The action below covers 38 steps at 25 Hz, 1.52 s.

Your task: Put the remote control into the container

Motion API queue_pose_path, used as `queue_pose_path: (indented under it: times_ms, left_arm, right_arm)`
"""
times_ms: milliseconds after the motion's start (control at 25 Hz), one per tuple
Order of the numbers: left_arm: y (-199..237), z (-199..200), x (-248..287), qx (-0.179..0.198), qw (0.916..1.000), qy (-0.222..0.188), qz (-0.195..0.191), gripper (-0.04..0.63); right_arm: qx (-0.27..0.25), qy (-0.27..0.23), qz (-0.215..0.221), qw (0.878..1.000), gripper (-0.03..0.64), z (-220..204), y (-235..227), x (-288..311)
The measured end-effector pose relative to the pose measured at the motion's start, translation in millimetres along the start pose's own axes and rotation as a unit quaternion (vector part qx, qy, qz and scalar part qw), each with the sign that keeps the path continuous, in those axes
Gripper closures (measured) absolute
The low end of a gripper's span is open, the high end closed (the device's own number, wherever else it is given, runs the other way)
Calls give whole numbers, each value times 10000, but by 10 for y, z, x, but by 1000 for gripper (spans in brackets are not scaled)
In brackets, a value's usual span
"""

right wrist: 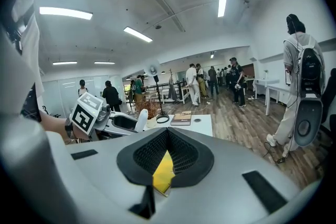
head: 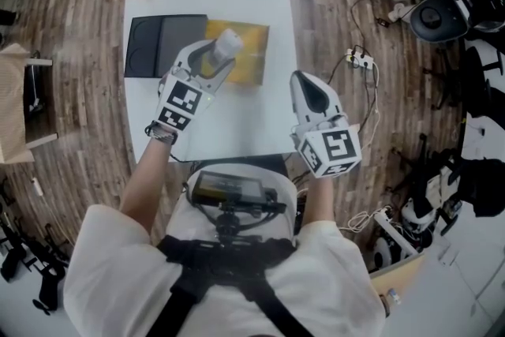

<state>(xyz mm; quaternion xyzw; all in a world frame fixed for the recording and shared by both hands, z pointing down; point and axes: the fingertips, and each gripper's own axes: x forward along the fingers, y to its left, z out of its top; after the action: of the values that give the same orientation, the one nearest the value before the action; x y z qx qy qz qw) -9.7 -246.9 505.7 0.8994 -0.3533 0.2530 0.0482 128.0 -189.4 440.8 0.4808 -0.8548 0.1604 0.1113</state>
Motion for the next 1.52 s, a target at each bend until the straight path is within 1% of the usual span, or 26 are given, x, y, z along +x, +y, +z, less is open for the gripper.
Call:
queue_pose_path:
  times_ms: [200, 520, 800, 1160, 1520]
  left_arm:
    - [12, -86, 114, 15, 9999, 155, -56, 359]
    - [-52, -277, 380, -59, 9985, 480, -253, 359]
    - [-69, -411, 544, -52, 9968, 735, -314, 359]
    - [-75, -696, 731, -124, 9912, 1219, -493, 359]
    - [-73, -875, 870, -318, 9861, 1532, -554, 359]
  right_arm:
    - [42, 84, 10, 10000, 612, -36, -58, 62]
    - [168, 186, -69, 9997, 612, -146, -211, 92]
    - [249, 270, -85, 9993, 612, -226, -291, 136]
    - [344, 385, -109, 9986, 612, -331, -396, 196]
    - [422, 495, -109, 9978, 612, -375, -471, 265]
